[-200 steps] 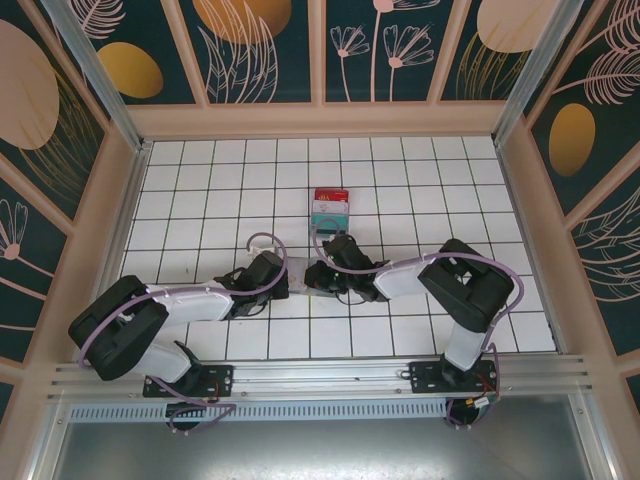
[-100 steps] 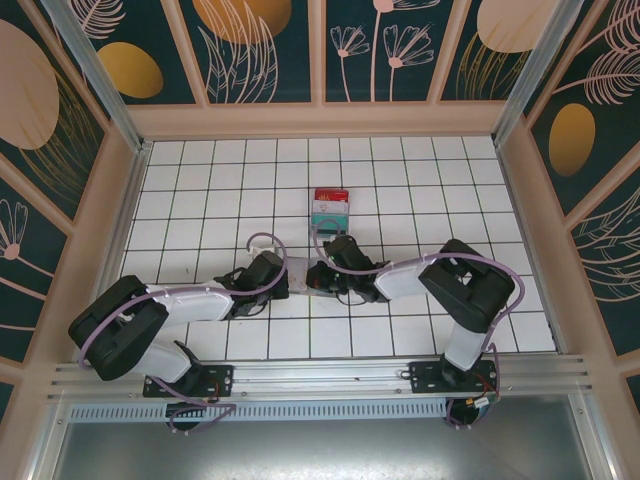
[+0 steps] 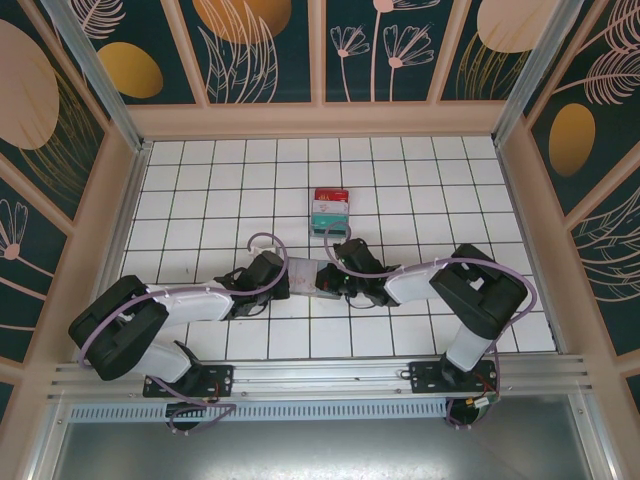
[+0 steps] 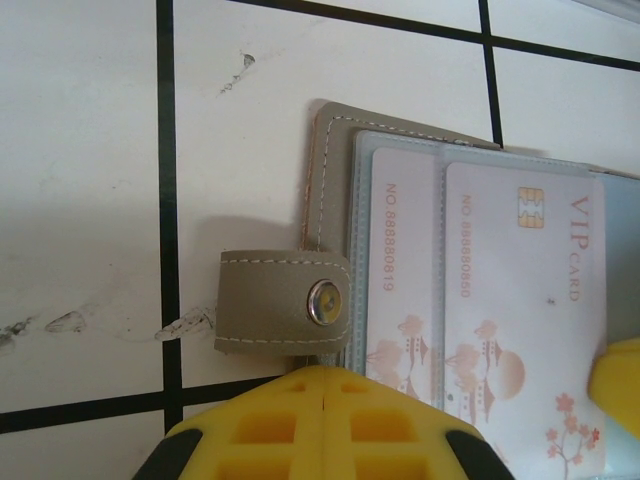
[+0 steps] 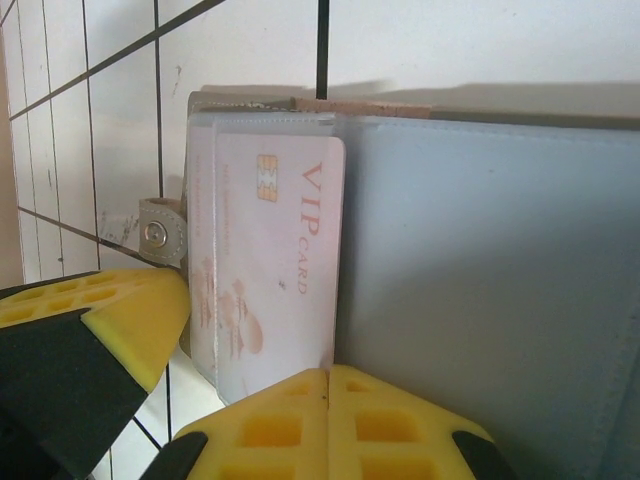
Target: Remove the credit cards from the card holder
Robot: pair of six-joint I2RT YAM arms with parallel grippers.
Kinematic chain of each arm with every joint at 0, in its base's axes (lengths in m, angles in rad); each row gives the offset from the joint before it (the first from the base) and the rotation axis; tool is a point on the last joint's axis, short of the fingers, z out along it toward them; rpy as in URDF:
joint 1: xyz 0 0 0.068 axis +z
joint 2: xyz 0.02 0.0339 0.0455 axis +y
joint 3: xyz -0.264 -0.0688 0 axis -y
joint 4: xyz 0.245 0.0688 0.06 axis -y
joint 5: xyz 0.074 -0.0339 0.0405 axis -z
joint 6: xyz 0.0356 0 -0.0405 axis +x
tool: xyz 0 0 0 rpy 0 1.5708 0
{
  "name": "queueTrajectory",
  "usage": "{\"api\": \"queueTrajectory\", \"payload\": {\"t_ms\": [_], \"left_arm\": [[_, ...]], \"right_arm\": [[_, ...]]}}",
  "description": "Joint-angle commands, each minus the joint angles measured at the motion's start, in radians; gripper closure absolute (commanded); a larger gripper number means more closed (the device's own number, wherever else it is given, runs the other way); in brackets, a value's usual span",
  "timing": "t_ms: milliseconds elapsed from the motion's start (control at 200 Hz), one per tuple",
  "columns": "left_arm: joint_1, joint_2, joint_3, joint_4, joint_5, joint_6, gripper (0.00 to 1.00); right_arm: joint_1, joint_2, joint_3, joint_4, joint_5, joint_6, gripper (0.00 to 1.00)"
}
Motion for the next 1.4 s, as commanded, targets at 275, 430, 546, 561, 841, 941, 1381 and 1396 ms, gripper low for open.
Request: {"api": "queueTrajectory", "payload": {"t_ms": [275,430,546,561,841,941,1381,1396], "left_arm": [[0.003,-0.057,0.039,-0.023,0.063,0.049,1.00],[0.003,-0.028,0.065,-0.006,0.097,0.064,1.00],[0.004,0.009,0.075,-0.002,0.097,0.062,1.00],[0.003,0.013,0.076,-0.001,0.097,0.061,1.00],[0.003,0.059,0.075,-0.025,0.059,0.040,1.00],[0.003,0.071,0.074,-0.044,0.040,0.031,1.00],[0.004,0.090,0.060,-0.096,-0.027,0.002,1.00],[0.003,0.091,0.060,-0.096,-0.027,0.003,1.00]], "right_arm": [[-0.003,0.033,0.022,-0.004,-0.018,-0.015,1.00],[-0.002,0.039,0.027,-0.003,-0.022,-0.015,1.00],[0.000,0.044,0.031,-0.003,-0.023,-0.017,1.00],[0.000,0.044,0.034,-0.003,-0.024,-0.016,1.00],[0.001,0.047,0.037,-0.006,-0.022,-0.015,1.00],[0.000,0.045,0.031,-0.008,-0.017,-0.015,1.00],[-0.032,0.009,-0.018,-0.029,0.003,-0.016,1.00],[-0.033,0.008,-0.018,-0.028,0.004,-0.016,1.00]]}}
